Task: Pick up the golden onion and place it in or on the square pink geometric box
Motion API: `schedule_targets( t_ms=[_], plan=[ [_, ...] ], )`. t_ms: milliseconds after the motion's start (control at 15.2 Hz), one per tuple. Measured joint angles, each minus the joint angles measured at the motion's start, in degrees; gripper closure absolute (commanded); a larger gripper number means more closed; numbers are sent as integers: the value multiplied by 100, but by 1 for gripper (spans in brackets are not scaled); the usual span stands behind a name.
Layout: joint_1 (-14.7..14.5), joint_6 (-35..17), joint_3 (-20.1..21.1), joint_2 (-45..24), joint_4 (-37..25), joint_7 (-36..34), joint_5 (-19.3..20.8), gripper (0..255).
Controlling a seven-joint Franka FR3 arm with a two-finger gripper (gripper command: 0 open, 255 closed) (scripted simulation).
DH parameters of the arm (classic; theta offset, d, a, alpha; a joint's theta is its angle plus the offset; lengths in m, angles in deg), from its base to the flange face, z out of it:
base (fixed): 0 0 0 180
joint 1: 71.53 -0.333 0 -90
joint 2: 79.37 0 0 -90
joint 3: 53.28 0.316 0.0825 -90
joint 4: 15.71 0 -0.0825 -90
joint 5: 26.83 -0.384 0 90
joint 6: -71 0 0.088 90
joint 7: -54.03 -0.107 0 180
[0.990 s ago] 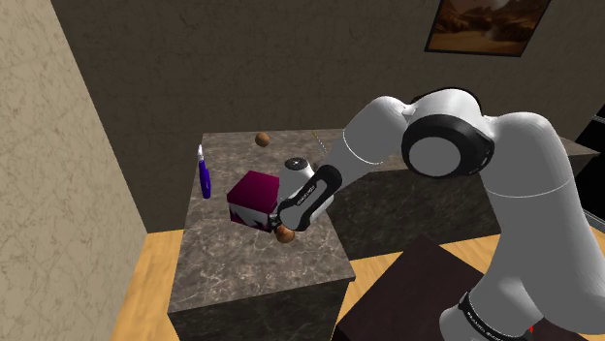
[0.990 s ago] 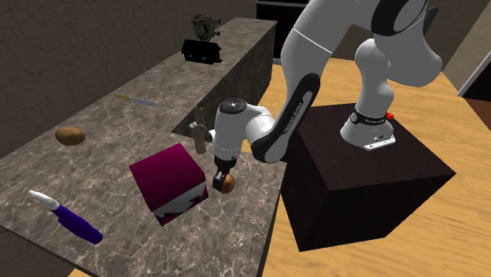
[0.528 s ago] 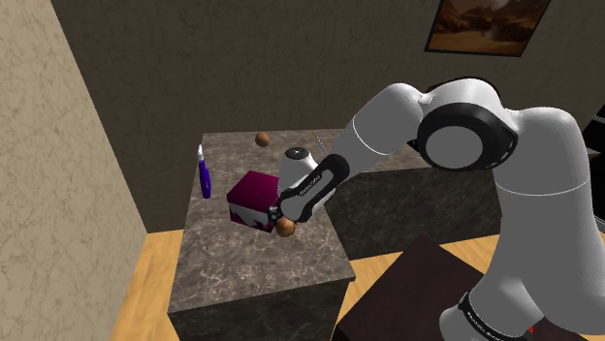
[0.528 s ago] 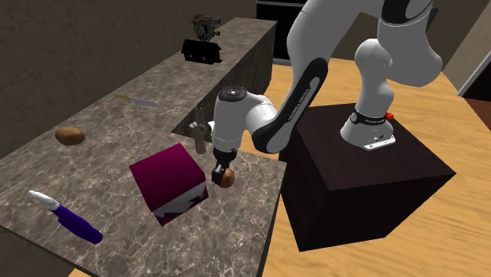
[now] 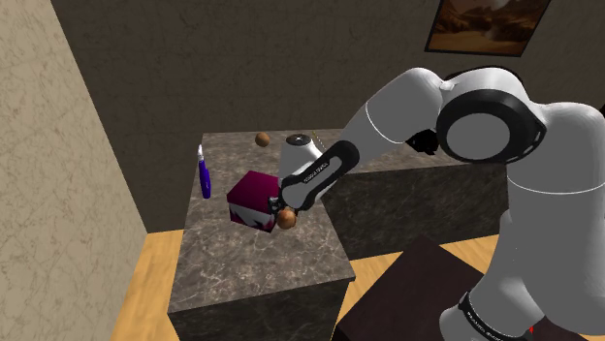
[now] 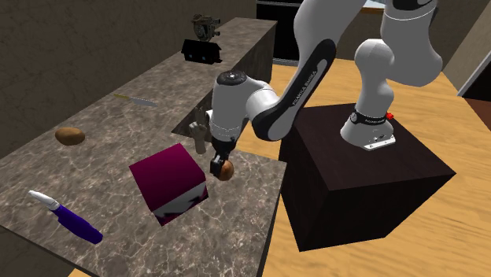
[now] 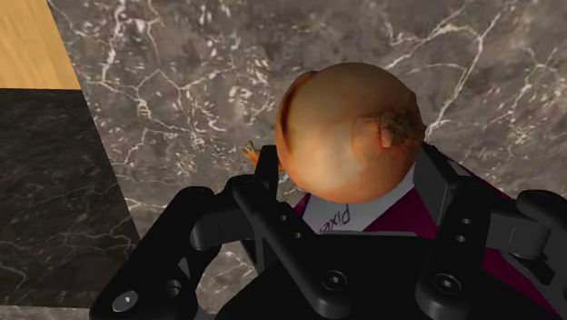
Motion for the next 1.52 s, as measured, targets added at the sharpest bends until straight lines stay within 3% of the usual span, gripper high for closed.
schedule_targets(
  t_ms=[1518],
  plan=[
    [-283, 1436, -336, 1269, -201, -270, 509, 255]
  ],
)
